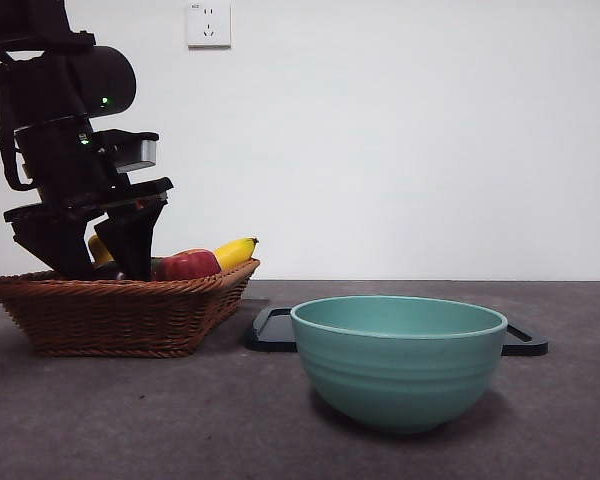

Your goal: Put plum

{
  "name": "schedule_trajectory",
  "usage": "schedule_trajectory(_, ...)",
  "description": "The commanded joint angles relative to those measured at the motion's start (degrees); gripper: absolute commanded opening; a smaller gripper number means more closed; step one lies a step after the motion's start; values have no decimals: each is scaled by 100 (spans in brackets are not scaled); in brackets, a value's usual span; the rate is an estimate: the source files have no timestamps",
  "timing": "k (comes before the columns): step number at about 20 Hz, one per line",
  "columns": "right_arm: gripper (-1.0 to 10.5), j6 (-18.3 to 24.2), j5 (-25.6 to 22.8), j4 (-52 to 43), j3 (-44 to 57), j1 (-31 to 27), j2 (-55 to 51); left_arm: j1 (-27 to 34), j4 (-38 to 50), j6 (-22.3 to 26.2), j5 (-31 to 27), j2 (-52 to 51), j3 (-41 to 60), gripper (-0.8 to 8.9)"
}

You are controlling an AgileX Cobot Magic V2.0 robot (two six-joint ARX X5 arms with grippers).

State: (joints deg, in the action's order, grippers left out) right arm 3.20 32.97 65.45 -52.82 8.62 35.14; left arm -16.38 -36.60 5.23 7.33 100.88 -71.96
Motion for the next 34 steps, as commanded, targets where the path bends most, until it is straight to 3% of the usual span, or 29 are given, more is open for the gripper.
schedule_trajectory(1, 358, 24, 2, -70, -101, 20, 35, -28, 11, -28, 15, -17, -146, 276)
schedule_trajectory(8, 358, 24, 2, -90, -101, 20, 37, -564, -175, -146, 481, -1360, -157, 276)
schedule_trajectory(14, 358, 22, 2, -114, -101, 20, 37, -2096, -546, -162, 485, -2122, -157, 276)
schedule_trajectory(18, 358, 17, 2, -111, -101, 20, 37, -3121, -431, -155, 468, -1869, -157, 276)
schedule_trajectory(21, 358, 17, 2, -111, -101, 20, 37, -3510, -186, -98, 424, -1458, -157, 276)
schedule_trajectory(27, 358, 17, 2, -111, -101, 20, 35, -3781, 35, 190, -144, -437, -157, 276)
schedule_trajectory(34, 359, 17, 2, -111, -101, 20, 35, -3812, 398, 273, -157, 90, -157, 276)
